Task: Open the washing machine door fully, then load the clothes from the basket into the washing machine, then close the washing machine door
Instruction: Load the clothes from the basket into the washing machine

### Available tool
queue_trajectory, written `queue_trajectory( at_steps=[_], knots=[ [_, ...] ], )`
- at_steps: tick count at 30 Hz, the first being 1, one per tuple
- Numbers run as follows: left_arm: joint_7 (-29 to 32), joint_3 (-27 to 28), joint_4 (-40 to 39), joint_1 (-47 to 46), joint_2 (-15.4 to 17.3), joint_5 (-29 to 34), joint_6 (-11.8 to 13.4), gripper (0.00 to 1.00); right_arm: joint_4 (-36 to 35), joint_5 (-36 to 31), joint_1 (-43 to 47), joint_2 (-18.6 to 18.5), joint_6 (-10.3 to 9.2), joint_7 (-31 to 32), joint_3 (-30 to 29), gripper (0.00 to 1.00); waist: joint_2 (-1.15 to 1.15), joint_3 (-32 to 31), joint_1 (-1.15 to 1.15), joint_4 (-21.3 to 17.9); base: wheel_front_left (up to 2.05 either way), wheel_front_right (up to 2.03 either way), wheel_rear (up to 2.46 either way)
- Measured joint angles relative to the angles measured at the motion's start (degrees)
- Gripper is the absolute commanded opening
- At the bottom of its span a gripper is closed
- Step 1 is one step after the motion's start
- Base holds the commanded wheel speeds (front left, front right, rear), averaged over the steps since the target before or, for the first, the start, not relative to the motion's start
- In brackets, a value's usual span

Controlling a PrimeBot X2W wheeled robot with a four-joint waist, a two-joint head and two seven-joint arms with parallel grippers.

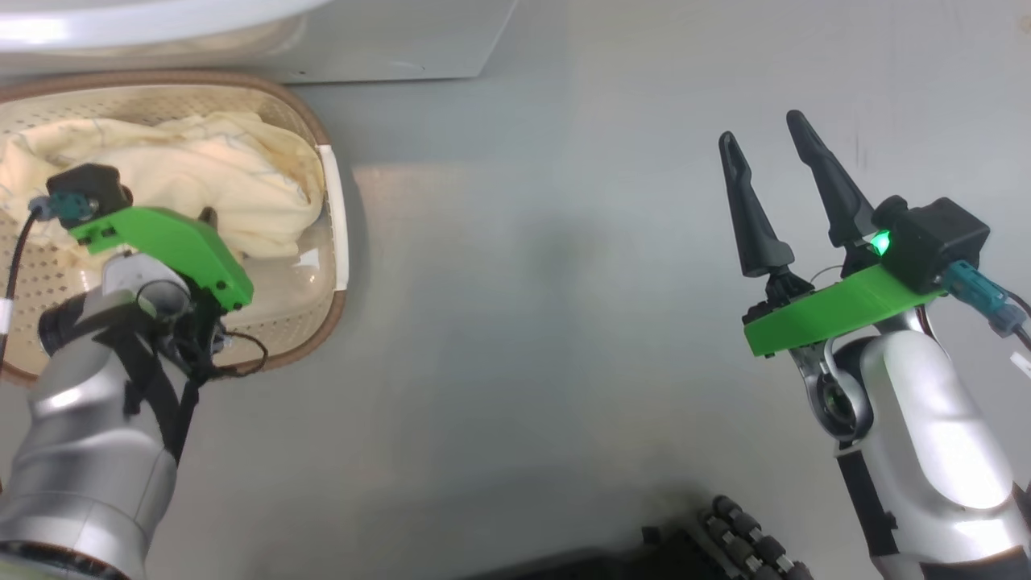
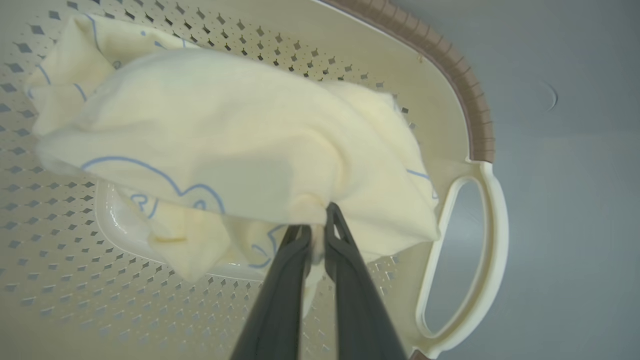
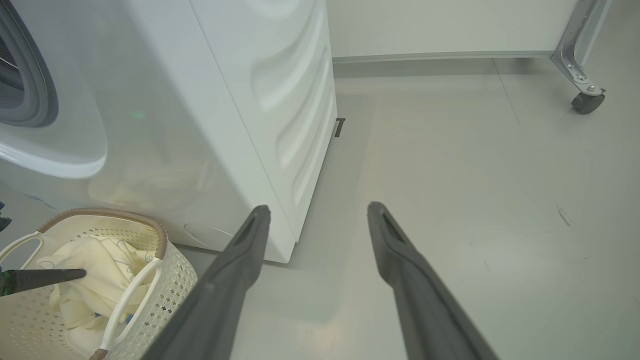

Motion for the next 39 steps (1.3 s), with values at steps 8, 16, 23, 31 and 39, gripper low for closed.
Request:
queue_trajectory(
  at_steps=[8, 16, 23, 31, 39],
  knots=[
    [-5.16, -4.75, -4.79, 7.73, 0.57, -2.41, -0.10, 0.00, 1.49, 0.37, 0.79, -0.41, 0.00, 0.00, -0.15, 1.00, 0.00, -7.07, 0.00, 2.12, 0.00, 0.00, 0.00],
    [-12.78, -9.96, -8.13, 12.66, 2.14, -2.96, -0.10, 0.00, 3.01, 0.92, 3.70, -0.89, 0.00, 0.01, -0.32, 1.00, 0.00, -13.98, 0.00, 3.71, 0.00, 0.00, 0.00],
    [-16.17, -11.58, -10.91, 14.86, 3.23, -4.61, -0.10, 0.00, 3.74, 1.38, 5.06, -1.53, 0.00, 0.01, -0.46, 1.00, 0.00, -18.08, 0.00, 4.95, 0.00, 0.00, 0.00],
    [-16.83, -5.04, -19.79, 18.97, 4.92, -1.98, -0.10, 0.00, 4.37, 1.43, 7.92, -1.76, 0.00, 0.01, -0.71, 1.00, 0.00, -23.55, 0.00, 6.64, 0.00, 0.00, 0.00],
    [-16.83, 3.87, -29.10, 27.59, 4.15, 4.98, -0.10, 0.00, 4.81, 2.02, 10.17, -1.97, 0.00, 0.01, -1.09, 1.00, 0.00, -28.08, 0.00, 7.91, 0.00, 0.00, 0.00]
  ],
)
